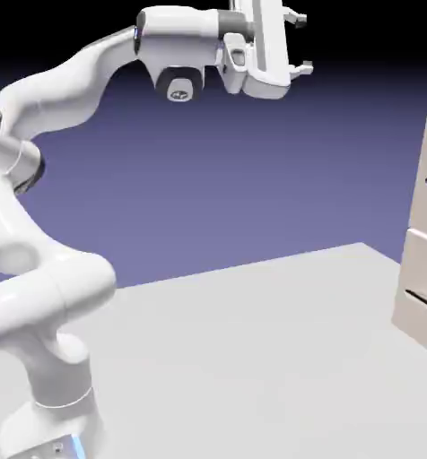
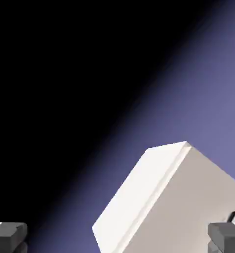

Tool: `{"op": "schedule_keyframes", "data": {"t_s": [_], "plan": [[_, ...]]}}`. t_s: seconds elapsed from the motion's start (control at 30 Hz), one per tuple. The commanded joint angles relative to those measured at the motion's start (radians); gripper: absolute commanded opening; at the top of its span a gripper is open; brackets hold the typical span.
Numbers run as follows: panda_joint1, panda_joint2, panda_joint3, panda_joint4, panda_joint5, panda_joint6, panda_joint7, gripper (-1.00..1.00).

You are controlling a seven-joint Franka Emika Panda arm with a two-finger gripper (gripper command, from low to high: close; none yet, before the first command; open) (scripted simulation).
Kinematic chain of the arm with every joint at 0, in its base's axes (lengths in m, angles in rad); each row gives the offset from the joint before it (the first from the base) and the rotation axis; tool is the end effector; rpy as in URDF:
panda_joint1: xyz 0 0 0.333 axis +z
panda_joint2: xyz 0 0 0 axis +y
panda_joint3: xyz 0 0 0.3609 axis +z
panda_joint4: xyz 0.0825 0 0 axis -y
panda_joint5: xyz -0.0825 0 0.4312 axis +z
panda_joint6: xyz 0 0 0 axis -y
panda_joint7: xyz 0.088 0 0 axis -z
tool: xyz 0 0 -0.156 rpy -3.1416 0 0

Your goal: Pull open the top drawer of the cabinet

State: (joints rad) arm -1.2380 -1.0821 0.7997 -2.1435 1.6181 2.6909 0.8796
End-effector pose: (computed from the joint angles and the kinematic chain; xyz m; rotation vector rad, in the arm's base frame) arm 0.4670 0.0287 0.7803 -0.9763 1.4450 -1.2314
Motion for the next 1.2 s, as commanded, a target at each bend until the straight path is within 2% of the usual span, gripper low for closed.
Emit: {"op": "schedule_keyframes", "data": {"t_s": [0.0, 0.93, 1.0, 1.17], "plan": [[-0.034, -0.014, 0.022, 0.018, 0.044, -0.009, 0.004, 0.0], [-0.974, -0.399, 0.623, 0.519, 1.261, -0.27, 0.108, 0.0], [-0.988, -0.405, 0.632, 0.527, 1.279, -0.274, 0.11, 0.0], [-1.093, -0.408, 0.64, 0.708, 1.273, -0.197, 0.139, 0.0]]}}
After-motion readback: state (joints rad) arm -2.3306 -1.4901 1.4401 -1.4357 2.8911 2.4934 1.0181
